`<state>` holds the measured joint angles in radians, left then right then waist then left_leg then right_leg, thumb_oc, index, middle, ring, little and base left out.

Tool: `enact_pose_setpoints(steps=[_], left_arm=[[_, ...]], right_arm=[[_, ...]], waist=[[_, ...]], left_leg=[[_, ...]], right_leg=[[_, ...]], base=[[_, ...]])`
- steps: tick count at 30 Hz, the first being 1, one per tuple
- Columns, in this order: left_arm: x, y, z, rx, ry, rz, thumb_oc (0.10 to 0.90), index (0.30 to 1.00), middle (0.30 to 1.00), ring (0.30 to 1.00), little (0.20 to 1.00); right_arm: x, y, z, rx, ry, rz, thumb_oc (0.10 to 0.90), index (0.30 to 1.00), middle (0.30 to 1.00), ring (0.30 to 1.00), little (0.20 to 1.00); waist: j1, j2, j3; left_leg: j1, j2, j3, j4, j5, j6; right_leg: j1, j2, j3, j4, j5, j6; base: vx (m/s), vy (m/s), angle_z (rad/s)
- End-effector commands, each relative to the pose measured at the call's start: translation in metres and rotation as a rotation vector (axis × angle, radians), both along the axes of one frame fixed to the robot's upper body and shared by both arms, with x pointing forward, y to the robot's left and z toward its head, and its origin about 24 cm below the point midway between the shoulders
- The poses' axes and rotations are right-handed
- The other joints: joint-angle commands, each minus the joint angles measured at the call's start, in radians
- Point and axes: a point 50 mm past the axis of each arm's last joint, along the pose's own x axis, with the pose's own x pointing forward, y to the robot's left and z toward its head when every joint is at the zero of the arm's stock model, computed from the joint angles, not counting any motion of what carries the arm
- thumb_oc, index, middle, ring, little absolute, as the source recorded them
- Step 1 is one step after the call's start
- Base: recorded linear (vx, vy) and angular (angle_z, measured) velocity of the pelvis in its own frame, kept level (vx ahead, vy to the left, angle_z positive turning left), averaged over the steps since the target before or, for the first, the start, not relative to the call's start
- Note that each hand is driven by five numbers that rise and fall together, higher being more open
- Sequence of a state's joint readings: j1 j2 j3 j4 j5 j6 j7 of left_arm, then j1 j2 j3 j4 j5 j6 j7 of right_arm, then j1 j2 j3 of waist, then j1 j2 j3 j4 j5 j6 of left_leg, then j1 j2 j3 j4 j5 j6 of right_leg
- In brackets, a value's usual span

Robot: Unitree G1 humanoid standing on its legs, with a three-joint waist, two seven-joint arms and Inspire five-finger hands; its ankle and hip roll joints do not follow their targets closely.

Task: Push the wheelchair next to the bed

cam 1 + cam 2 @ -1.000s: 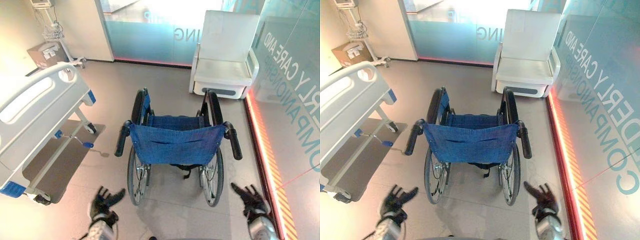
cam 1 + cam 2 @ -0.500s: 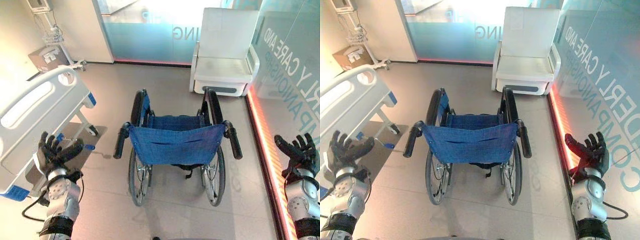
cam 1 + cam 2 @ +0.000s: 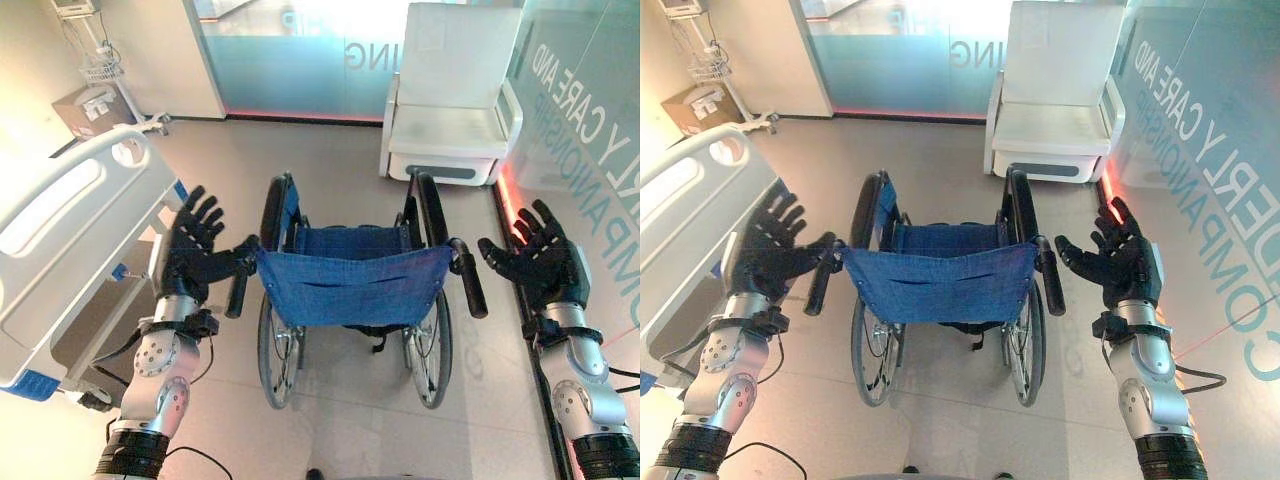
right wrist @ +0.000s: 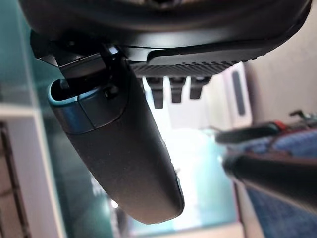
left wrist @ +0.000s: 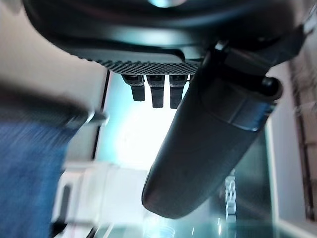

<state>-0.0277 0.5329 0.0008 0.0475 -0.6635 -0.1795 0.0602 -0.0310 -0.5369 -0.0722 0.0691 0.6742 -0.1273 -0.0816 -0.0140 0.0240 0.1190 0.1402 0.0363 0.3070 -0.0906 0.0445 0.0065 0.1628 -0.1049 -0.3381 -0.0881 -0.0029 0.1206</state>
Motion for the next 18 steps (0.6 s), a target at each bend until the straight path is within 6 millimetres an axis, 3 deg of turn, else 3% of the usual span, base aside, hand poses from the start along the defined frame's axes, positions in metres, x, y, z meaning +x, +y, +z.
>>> enact_pose_setpoints(steps=[1,8,18], left_arm=[[0.006,0.009,0.050,0.082,-0.195,-0.063,0.800,0.900,0.900,0.900,0.900],[0.001,0.013,0.043,0.182,-0.112,-0.061,0.800,0.900,0.900,0.900,0.900],[-0.012,0.041,0.050,0.549,-0.050,0.170,0.800,0.900,0.900,0.900,0.900]], right_arm=[[0.007,0.006,0.058,-0.131,-0.252,0.091,0.800,0.900,0.900,0.900,0.900],[0.002,0.014,0.068,-0.208,-0.249,0.153,0.800,0.900,0.900,0.900,0.900],[-0.003,0.014,0.067,-0.308,-0.165,0.197,0.800,0.900,0.900,0.900,0.900]], waist=[[0.010,-0.021,-0.045],[0.011,-0.024,-0.042],[0.017,-0.030,-0.034]], left_leg=[[0.034,-0.041,0.011,0.009,-0.104,-0.009],[0.027,-0.040,0.020,0.011,-0.100,-0.009],[0.022,-0.039,0.026,0.016,-0.094,-0.009]], right_leg=[[-0.029,0.018,-0.001,0.060,-0.037,-0.006],[-0.038,0.018,-0.004,0.063,-0.034,-0.002],[-0.041,0.018,-0.010,0.066,-0.031,-0.001]], base=[[0.00,0.000,0.00],[0.00,0.000,0.00],[0.00,0.000,0.00]])
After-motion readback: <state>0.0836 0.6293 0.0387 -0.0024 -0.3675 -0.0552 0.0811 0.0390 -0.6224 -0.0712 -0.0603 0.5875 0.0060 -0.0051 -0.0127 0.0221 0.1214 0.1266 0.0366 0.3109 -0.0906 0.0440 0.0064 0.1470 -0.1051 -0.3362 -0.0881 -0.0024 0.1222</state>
